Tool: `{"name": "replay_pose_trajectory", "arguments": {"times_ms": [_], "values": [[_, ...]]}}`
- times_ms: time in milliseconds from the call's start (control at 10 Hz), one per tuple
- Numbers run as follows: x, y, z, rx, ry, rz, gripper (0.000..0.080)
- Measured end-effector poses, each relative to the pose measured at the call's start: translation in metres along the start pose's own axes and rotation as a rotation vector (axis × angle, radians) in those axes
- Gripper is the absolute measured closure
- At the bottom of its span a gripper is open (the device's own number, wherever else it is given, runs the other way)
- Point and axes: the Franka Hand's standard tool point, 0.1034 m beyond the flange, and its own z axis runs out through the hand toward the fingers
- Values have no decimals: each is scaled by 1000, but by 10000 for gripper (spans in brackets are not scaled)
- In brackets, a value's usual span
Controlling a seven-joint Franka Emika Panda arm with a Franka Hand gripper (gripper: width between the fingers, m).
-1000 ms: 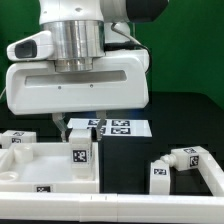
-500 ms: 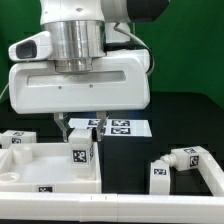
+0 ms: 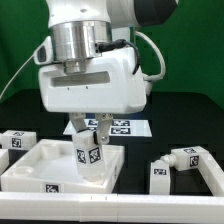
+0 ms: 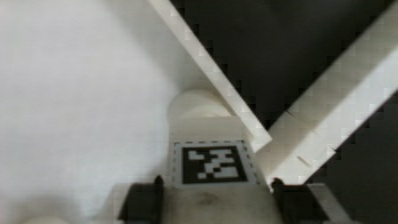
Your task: Assemble one leg
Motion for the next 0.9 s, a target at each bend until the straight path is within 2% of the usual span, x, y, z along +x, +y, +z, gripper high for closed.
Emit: {"name": "replay_pose_trajectory", "arguments": {"times_ms": [100,300,400,500,600,700,900], "values": [[-5,-6,1,10,11,129,515],[-6,-8,1,10,11,92,515],[-6,-8,1,10,11,52,352],[-5,-9,-1,12,13,-31,227],[-4,-10,-2,14,16,-106,227],[-4,-9,-1,12,15,-165,166],[-4,-9,-1,10,15,-313,154]]}}
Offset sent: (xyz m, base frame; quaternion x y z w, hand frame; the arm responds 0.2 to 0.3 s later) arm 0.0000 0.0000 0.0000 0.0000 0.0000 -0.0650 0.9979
